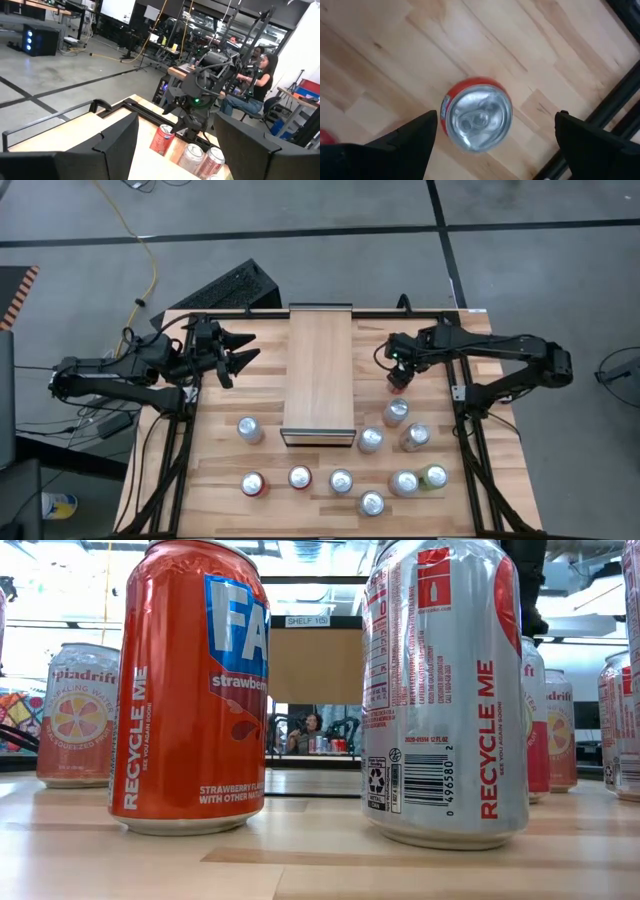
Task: Place canned beverage on shelf
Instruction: Put the top red soda can on the shelf
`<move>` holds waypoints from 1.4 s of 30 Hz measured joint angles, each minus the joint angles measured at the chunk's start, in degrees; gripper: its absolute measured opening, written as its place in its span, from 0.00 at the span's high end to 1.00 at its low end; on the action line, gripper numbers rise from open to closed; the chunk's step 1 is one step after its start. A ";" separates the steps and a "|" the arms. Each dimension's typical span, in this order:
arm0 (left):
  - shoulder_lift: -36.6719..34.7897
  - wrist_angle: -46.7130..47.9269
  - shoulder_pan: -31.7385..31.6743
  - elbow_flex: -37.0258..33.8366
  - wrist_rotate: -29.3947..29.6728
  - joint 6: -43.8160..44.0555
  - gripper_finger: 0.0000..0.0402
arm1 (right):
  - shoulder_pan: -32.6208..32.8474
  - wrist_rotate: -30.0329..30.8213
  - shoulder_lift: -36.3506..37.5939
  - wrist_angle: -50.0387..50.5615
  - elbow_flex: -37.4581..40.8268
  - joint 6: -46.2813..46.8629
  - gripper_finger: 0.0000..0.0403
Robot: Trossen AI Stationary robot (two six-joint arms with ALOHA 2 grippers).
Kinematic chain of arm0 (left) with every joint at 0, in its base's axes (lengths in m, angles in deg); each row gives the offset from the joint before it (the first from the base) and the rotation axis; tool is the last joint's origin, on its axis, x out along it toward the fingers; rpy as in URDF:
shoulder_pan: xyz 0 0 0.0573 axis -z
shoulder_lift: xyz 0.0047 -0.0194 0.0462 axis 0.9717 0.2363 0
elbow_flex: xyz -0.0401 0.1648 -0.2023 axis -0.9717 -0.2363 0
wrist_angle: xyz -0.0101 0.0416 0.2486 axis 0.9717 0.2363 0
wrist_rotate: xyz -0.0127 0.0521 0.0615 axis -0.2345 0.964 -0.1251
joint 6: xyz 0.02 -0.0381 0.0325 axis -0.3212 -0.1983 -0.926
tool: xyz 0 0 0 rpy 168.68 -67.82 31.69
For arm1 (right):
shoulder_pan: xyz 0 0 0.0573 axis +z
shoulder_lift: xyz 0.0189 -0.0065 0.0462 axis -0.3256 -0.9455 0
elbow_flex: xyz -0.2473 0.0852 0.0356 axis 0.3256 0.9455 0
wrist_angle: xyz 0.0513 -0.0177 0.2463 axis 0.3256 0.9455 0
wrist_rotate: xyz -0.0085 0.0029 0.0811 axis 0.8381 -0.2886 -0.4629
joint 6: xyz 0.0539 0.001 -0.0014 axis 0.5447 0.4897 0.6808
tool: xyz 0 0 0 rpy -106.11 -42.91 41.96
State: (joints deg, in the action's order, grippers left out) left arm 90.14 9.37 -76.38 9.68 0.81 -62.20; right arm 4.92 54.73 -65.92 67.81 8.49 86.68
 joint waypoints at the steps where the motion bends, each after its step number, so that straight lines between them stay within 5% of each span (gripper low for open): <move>1: 0.00 0.00 0.00 0.00 0.00 0.00 0.38 | 0.01 0.02 0.00 -0.01 0.30 -0.06 0.06; 17: -0.02 -0.02 0.02 0.00 0.00 0.55 0.38 | -0.68 -3.06 -0.04 -6.61 7.36 -2.88 0.08; 33: 0.00 0.00 0.02 0.00 -0.02 0.63 0.38 | -2.10 -6.07 -3.17 -7.94 8.08 -5.86 0.33; 42: 0.00 -0.02 0.02 0.00 -0.02 0.17 0.38 | -3.76 -7.66 -2.57 -1.69 -0.88 -3.86 0.37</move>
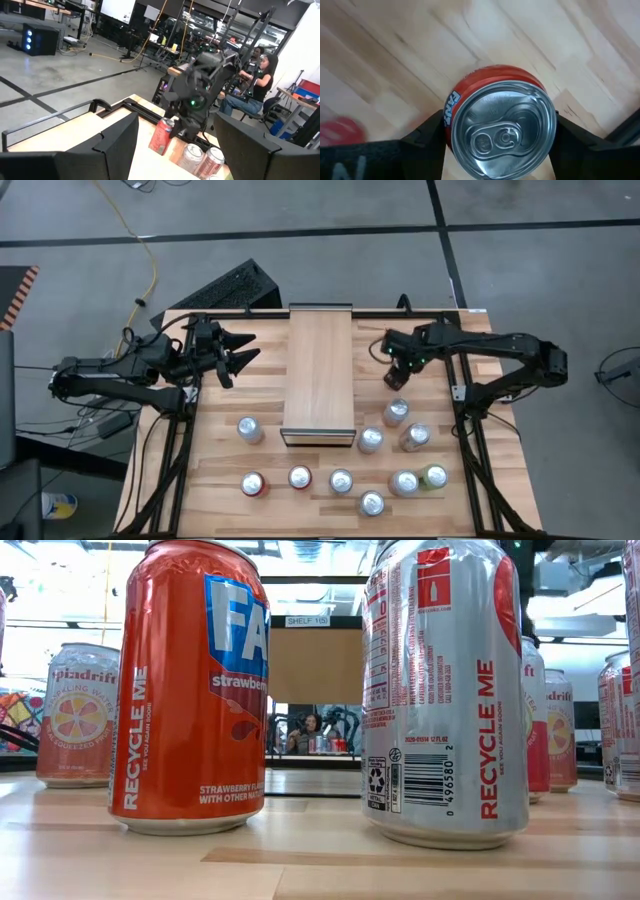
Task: Place canned beverage on shelf
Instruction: Put the top red soda can on the shelf
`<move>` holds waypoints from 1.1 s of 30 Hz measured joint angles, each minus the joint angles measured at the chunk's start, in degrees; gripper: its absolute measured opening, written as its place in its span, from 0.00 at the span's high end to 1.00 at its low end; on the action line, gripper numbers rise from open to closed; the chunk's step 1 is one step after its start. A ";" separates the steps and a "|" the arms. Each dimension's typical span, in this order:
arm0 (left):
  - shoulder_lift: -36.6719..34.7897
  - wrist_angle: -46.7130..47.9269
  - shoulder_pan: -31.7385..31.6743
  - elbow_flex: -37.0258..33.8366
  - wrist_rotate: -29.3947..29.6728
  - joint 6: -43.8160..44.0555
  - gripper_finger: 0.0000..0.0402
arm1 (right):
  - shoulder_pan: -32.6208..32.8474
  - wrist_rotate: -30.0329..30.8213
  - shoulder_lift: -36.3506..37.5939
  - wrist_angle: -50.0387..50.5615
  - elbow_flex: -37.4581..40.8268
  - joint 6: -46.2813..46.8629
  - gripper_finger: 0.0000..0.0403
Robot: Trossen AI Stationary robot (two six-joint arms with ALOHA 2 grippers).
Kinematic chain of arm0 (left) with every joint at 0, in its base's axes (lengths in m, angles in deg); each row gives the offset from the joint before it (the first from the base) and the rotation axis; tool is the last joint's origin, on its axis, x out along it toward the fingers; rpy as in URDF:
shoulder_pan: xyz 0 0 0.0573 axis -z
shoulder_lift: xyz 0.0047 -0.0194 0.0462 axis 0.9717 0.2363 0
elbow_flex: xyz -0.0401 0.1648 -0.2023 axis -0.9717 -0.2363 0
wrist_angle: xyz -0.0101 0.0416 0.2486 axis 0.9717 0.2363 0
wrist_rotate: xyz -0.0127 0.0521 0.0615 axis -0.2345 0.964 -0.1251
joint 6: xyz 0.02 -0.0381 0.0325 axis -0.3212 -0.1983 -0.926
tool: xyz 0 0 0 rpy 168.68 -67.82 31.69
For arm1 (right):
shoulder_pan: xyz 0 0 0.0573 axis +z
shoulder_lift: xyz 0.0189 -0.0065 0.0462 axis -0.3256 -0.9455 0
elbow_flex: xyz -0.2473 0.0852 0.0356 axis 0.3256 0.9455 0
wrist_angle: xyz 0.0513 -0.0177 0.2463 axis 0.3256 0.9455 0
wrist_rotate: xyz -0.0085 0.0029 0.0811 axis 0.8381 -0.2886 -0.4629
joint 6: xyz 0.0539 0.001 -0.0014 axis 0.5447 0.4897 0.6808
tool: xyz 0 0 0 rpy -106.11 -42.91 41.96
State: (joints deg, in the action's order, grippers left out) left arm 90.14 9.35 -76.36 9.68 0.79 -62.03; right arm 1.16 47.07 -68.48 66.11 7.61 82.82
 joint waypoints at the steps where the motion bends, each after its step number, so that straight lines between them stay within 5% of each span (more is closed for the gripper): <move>1: 0.00 0.02 0.00 0.00 0.00 0.02 0.38 | -0.50 -0.08 -0.21 0.63 -1.68 -0.02 0.37; 15: -0.01 0.02 0.00 0.00 0.00 0.35 0.38 | -8.32 2.69 -13.28 11.43 -32.29 -9.10 0.38; 33: -0.02 -0.02 0.00 0.00 0.02 3.32 0.38 | -6.52 3.03 -34.79 15.85 -65.36 -19.49 0.38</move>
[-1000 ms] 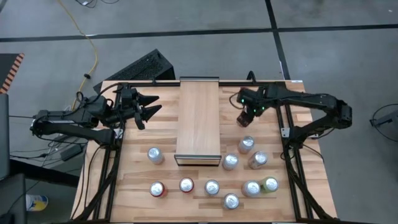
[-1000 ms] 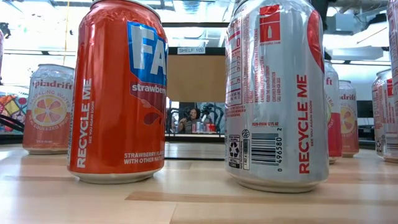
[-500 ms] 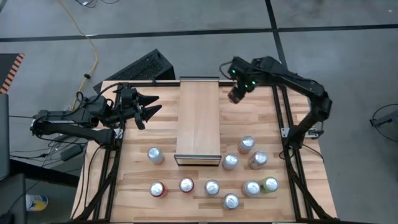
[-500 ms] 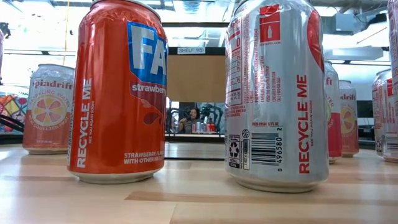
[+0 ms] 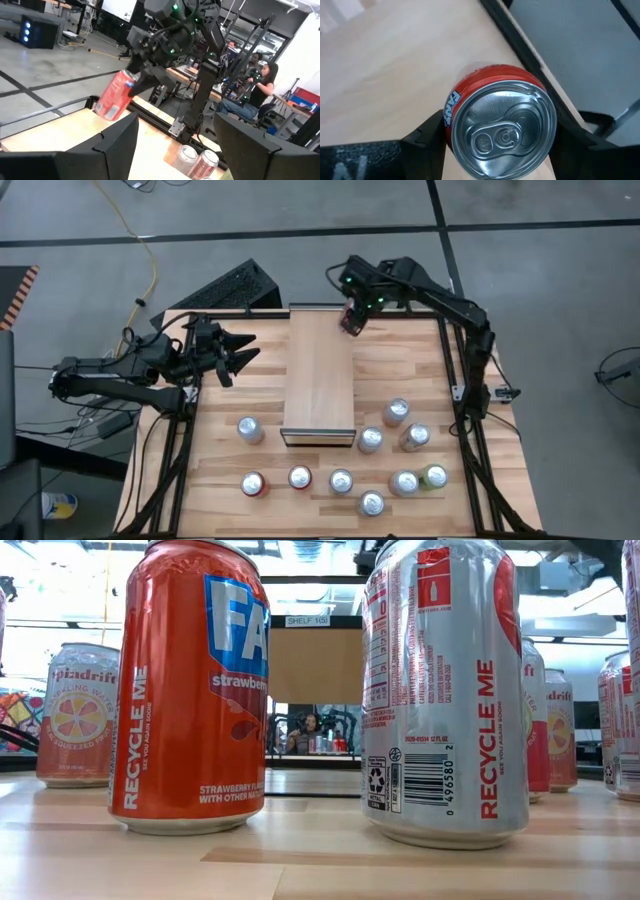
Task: Place canned beverage on shelf
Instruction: Put the top red soda can on the shelf
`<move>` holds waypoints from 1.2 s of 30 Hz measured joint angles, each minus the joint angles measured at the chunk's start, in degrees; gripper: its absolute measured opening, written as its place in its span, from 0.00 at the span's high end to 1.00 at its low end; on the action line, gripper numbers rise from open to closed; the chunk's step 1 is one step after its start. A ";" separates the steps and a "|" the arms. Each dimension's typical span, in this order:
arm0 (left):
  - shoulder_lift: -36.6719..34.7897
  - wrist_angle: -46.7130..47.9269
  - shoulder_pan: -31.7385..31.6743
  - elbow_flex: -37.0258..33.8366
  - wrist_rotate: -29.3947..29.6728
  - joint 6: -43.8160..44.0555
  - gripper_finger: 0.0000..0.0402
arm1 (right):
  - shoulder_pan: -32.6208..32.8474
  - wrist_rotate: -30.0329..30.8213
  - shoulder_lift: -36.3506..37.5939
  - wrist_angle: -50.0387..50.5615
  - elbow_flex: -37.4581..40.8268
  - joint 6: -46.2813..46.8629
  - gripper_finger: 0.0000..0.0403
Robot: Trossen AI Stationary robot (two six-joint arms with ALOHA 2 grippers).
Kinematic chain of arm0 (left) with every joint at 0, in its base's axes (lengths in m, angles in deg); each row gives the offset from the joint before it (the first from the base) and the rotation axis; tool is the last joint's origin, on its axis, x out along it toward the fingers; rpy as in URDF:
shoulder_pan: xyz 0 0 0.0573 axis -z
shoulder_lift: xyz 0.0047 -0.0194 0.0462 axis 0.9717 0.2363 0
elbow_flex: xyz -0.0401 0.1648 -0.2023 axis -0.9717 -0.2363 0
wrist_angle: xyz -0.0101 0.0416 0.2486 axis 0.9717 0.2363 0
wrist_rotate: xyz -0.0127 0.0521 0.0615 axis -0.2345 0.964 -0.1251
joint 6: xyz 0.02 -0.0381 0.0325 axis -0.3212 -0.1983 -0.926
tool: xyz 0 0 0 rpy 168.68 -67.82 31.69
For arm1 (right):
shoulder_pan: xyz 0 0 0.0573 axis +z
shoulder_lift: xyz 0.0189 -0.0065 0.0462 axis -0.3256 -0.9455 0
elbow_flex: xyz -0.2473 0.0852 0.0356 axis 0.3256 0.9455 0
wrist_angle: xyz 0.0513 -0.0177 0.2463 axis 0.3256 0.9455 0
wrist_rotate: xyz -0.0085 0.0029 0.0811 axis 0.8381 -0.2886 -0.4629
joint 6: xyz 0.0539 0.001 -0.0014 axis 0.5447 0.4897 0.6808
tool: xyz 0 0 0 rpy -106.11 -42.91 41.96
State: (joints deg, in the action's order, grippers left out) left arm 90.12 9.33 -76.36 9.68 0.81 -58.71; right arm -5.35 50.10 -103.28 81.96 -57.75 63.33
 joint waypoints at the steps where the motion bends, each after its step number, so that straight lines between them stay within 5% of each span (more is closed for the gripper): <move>1: 0.02 0.02 -0.02 0.00 0.00 0.02 0.38 | 0.38 0.00 -0.90 0.37 -0.86 -0.52 0.38; 16: 0.00 0.00 0.00 0.00 0.00 -0.02 0.38 | 4.39 0.36 -5.41 1.38 -3.49 -6.50 0.38; 27: 0.01 -0.03 -0.01 0.00 0.00 -0.07 0.38 | 4.76 0.00 -5.52 -0.56 -3.38 -8.52 0.11; 36: 0.02 0.00 -0.02 0.00 0.00 -0.13 0.38 | 4.74 0.09 -4.21 -5.87 -3.29 -8.50 0.11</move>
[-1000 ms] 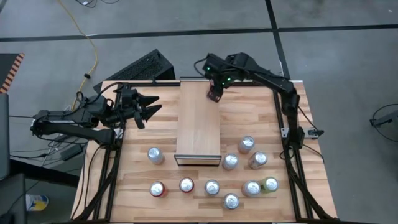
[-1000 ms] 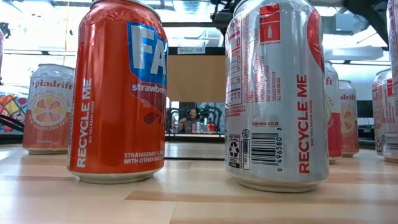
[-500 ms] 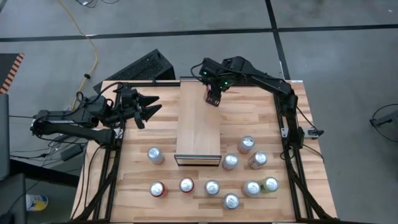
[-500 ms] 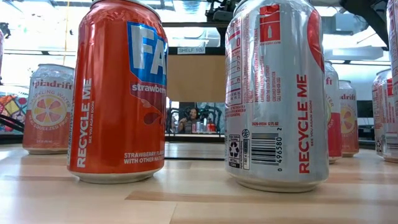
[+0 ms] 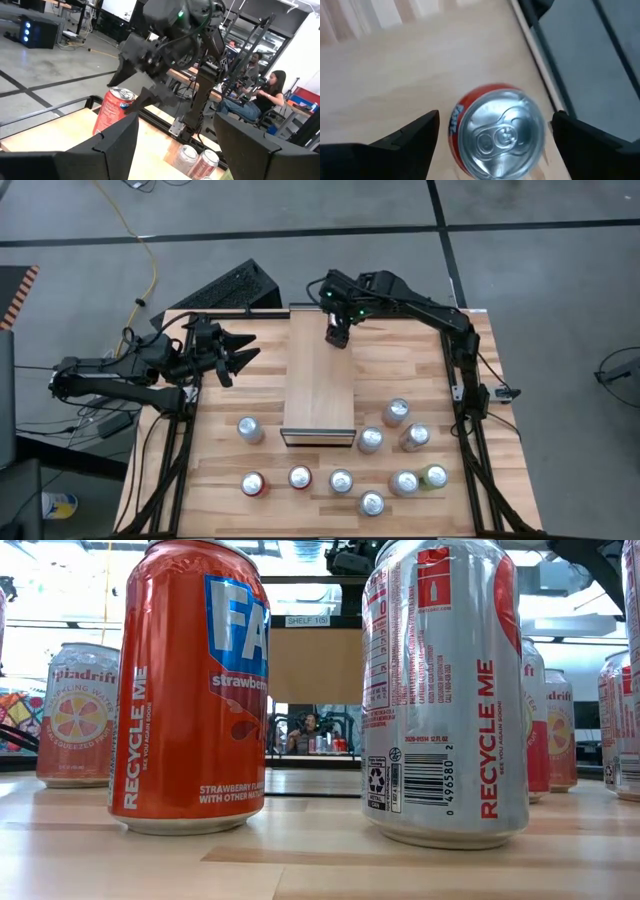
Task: Place canned beverage on shelf
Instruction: Put the top red soda can on the shelf
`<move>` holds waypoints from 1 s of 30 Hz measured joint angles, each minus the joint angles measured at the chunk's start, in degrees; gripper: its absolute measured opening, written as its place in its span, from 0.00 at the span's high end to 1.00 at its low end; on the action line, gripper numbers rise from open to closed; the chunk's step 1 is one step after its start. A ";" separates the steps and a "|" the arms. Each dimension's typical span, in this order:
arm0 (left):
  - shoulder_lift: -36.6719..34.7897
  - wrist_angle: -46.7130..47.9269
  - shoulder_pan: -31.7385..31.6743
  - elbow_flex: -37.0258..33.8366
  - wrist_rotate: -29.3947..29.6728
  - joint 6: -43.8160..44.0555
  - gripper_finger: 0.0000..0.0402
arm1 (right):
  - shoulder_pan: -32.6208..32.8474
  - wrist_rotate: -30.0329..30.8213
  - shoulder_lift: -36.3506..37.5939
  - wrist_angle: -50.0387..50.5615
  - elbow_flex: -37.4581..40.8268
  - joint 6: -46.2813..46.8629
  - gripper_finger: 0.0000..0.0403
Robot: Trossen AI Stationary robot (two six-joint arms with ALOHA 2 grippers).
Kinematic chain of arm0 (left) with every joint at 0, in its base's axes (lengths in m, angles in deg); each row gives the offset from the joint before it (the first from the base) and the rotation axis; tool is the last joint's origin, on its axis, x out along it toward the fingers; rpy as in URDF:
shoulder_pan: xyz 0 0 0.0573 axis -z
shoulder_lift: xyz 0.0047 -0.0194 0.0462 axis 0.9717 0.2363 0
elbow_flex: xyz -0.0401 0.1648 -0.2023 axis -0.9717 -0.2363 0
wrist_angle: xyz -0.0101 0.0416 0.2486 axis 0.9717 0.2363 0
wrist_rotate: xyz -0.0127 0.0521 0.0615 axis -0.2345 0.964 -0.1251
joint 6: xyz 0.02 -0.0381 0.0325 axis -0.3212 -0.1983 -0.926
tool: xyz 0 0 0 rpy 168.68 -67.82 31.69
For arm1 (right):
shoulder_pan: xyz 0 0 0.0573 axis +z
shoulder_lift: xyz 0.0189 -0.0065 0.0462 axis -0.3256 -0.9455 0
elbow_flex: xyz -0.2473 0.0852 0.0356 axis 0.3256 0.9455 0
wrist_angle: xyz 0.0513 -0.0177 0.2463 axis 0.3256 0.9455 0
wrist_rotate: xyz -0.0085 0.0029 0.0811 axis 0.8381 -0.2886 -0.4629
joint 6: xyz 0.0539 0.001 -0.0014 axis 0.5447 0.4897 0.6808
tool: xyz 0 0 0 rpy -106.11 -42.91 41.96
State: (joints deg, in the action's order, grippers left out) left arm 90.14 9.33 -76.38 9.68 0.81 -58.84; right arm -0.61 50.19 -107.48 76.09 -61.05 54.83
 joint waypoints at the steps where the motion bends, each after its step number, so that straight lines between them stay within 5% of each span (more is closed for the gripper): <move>1: 0.00 0.00 0.00 0.00 0.00 -0.17 0.38 | 0.04 0.00 0.87 -0.98 0.00 0.22 0.11; 12: -0.01 0.00 0.00 0.00 0.00 -1.03 0.38 | 2.56 2.13 17.06 -2.93 4.08 2.55 0.11; 23: -0.01 0.02 0.02 0.00 -2.05 -1.09 0.38 | 3.82 1.99 39.57 -44.98 52.33 1.94 0.11; 30: -0.02 -0.02 0.02 0.00 -1.80 -1.01 0.38 | 2.29 1.96 42.86 -58.13 65.79 1.94 0.11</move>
State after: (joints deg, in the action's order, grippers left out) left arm 90.12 9.31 -76.36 9.68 -0.99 -59.84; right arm 1.68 52.15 -64.62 17.95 4.75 56.77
